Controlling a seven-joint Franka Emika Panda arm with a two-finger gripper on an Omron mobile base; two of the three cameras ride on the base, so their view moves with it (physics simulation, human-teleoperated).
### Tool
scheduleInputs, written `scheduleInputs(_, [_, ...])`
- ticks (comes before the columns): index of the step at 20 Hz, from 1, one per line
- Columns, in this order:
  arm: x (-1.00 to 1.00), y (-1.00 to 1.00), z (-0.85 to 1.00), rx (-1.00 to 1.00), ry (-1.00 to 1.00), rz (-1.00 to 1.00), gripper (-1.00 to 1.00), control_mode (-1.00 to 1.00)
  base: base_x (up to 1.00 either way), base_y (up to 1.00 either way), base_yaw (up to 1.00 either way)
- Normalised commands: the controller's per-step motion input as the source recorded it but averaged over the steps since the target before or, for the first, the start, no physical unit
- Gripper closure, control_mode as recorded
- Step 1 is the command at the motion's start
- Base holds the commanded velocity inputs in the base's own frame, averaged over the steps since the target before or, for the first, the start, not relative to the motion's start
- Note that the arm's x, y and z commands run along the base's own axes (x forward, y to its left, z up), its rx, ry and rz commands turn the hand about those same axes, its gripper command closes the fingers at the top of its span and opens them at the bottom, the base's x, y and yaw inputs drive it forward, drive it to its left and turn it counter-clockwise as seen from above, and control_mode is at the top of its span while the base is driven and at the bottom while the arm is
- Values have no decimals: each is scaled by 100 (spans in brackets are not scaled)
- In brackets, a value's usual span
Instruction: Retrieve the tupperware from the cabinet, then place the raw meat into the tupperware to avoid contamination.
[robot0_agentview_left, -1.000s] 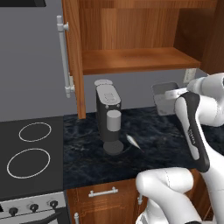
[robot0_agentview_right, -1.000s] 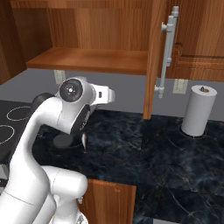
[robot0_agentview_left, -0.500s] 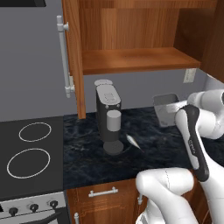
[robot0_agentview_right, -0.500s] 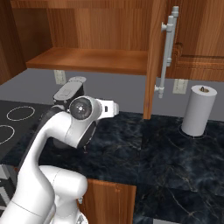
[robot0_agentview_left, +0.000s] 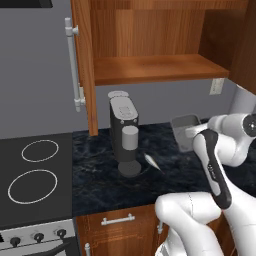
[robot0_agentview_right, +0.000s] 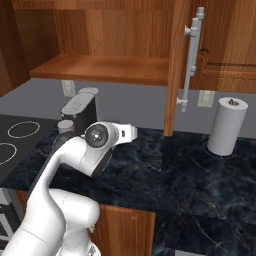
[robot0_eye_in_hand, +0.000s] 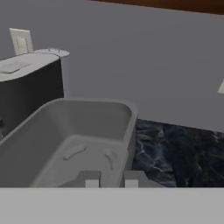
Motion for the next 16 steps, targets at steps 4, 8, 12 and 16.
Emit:
scheduleInputs(4, [33,-6,-32,0,5,0,100,-100,0,0,0])
scheduleInputs(8, [36,-5,-32,1,6,0,100,-100,0,0,0])
scheduleInputs(12, [40,-5,-31,2,8,0,100,-100,0,0,0])
scheduleInputs(16, [23,-16,-33,6,7,1,100,-100,0,0,0])
